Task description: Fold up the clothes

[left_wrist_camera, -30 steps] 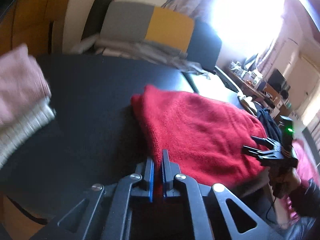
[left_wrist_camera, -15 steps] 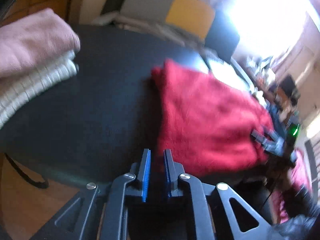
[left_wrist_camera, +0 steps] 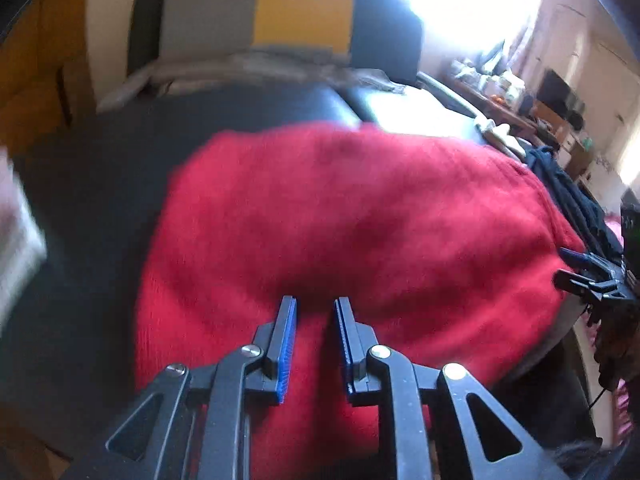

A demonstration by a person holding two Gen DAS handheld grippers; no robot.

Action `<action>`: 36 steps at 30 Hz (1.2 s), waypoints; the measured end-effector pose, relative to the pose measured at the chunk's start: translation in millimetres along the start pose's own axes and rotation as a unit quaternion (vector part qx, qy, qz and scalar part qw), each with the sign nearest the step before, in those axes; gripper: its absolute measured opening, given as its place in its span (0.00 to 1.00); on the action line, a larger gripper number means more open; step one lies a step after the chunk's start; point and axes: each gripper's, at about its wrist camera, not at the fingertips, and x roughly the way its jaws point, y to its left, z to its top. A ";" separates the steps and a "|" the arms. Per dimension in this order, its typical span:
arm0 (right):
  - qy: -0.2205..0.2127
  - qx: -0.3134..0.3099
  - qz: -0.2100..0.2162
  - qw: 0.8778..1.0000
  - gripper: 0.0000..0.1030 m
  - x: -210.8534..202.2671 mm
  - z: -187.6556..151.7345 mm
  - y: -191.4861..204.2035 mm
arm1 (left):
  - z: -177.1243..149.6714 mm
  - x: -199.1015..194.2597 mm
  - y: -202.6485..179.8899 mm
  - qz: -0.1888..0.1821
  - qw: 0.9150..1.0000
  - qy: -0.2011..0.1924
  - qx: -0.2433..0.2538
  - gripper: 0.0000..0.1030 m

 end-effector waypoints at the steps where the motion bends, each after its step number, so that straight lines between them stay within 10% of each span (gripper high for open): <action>1: -0.003 0.007 0.002 1.000 1.00 -3.7 -11.0 -8.5 | -9.2 -3.9 4.9 -0.008 1.000 -0.008 -0.014 0.20; 11: -0.023 -0.019 -0.023 0.999 1.00 -9.9 -42.1 -11.1 | -15.1 -20.3 5.6 -0.006 0.999 -0.026 -0.040 0.19; 17: -0.006 -0.010 -0.027 1.000 1.00 -21.5 0.0 -2.5 | 29.4 -49.5 8.2 0.010 0.996 -0.087 -0.002 0.23; 23: -0.033 -0.047 -0.013 0.998 1.00 4.5 66.5 13.3 | 75.9 -19.4 9.9 0.027 0.996 -0.086 0.025 0.23; 28: 0.021 -0.028 -0.058 0.998 1.00 63.0 97.5 -5.7 | 72.3 37.4 30.1 0.072 0.997 0.003 0.017 0.27; 36: 0.028 -0.003 -0.059 0.998 1.00 97.1 105.3 -28.2 | 91.3 65.1 48.6 0.075 0.996 -0.041 -0.005 0.28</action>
